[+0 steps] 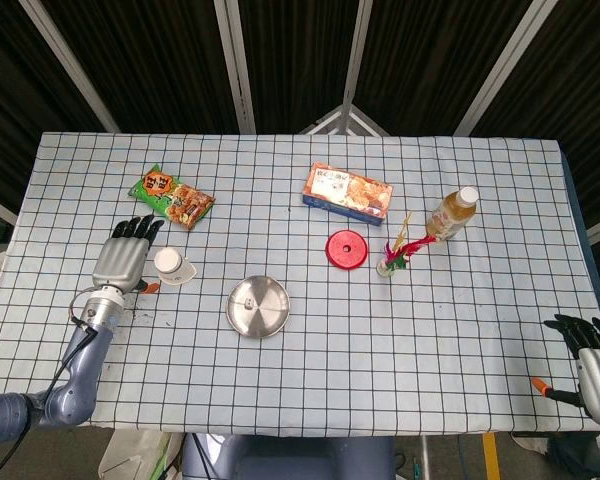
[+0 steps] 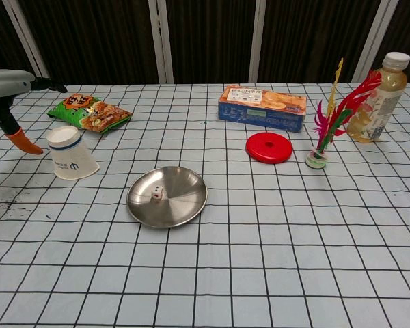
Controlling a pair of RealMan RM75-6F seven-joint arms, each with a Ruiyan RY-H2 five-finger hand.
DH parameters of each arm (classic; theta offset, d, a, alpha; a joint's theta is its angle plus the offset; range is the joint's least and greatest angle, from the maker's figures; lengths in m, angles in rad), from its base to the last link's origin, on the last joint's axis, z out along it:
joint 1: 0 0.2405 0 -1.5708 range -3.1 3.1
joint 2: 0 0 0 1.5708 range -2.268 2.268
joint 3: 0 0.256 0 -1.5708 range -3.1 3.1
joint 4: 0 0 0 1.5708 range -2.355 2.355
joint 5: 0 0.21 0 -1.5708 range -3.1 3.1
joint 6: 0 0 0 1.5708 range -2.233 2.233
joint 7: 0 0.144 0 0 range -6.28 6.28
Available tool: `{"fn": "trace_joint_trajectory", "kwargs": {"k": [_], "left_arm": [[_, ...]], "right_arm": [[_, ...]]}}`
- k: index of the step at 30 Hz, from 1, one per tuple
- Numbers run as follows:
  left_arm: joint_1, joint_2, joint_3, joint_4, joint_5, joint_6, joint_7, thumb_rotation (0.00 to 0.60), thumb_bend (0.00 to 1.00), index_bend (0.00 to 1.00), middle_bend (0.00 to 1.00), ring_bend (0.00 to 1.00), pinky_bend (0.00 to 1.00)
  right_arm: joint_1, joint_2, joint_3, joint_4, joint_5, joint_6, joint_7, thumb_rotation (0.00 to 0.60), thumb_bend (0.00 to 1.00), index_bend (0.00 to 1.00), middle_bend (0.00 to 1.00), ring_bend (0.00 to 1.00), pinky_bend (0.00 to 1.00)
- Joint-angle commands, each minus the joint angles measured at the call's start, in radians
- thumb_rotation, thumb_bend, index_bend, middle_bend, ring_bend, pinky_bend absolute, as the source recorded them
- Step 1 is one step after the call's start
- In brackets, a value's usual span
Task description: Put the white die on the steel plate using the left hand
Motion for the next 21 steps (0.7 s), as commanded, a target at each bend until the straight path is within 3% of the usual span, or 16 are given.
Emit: {"fn": "trace_joint_trajectory", "kwargs": {"k": [1,21], "left_arm": [[-0.006,-0.017,0.002,0.019,-0.017,-0.010,0.020,0.600,0.22,0.03,0.00,0.01,0.07],[-0.008,-0.094,-0.015,0.092,-0.006,-0.004,0.041,0.600,0.27,0.17,0.17,0.01,0.09]], "right_arm": [[0.000,-0.001,0.000,0.001,0.002,-0.002,0.000,0.600,0.10,0.25,0.19,0.13,0.00],[0.002,-0.004,-0.001,0.004,0.004,-0.008,-0.003,0.600,0.10,0.25,0.19,0.13,0.00]]}}
